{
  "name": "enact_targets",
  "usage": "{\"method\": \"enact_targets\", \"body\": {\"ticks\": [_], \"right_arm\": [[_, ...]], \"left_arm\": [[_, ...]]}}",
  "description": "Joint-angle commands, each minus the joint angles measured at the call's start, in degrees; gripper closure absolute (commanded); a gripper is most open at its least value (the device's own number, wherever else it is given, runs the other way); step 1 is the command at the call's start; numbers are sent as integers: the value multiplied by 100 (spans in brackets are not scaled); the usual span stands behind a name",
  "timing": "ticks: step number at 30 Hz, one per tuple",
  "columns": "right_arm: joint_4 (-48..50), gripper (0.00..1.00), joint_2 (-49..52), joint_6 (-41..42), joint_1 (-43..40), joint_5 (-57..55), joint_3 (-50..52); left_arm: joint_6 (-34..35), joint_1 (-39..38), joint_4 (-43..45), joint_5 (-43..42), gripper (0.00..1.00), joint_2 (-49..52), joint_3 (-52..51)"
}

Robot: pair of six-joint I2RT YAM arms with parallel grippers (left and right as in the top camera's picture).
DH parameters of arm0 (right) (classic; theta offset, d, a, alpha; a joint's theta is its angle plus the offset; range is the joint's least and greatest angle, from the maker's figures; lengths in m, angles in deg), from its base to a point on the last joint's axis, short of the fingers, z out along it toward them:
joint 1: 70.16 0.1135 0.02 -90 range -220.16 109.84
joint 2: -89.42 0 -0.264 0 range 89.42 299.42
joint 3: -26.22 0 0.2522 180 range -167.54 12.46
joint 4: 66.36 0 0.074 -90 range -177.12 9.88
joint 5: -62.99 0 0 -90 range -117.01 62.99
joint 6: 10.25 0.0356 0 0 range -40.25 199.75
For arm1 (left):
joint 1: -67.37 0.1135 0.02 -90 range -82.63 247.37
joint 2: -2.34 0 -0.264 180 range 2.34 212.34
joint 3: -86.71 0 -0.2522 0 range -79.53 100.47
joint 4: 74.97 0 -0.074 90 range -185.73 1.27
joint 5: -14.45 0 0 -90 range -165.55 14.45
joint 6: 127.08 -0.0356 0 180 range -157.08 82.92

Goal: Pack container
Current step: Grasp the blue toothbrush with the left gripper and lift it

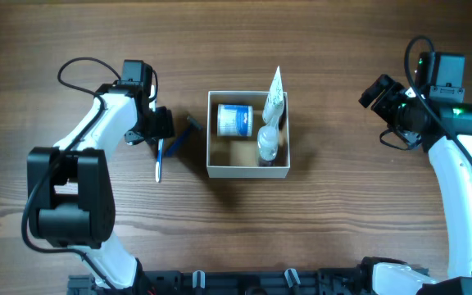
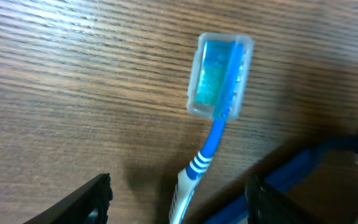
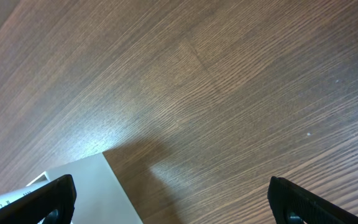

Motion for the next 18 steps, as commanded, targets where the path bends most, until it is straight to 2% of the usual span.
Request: {"method": "enact_targets", "body": {"ticks": [1, 5, 6, 7, 11, 16, 18], "right_arm": [[2, 0, 37, -59, -20, 48, -63], [0, 0, 37, -59, -20, 48, -63], [2, 0, 37, -59, -20, 48, -63], [2, 0, 37, -59, -20, 48, -63], [2, 0, 37, -59, -20, 48, -63], [2, 0, 37, -61, -20, 48, -66], [2, 0, 37, -59, -20, 48, -63]], "left_arm": [[-184, 31, 59, -50, 34, 262, -68], [-184, 33, 83, -24, 52, 341, -68], [-184, 33, 107, -24, 63, 341, -68], [-184, 33, 120, -24, 69, 341, -68], [-184, 33, 125, 24, 89, 341, -68], [-179, 31, 31, 26, 96, 319, -66], [-179, 31, -90, 44, 96, 240, -31]]}}
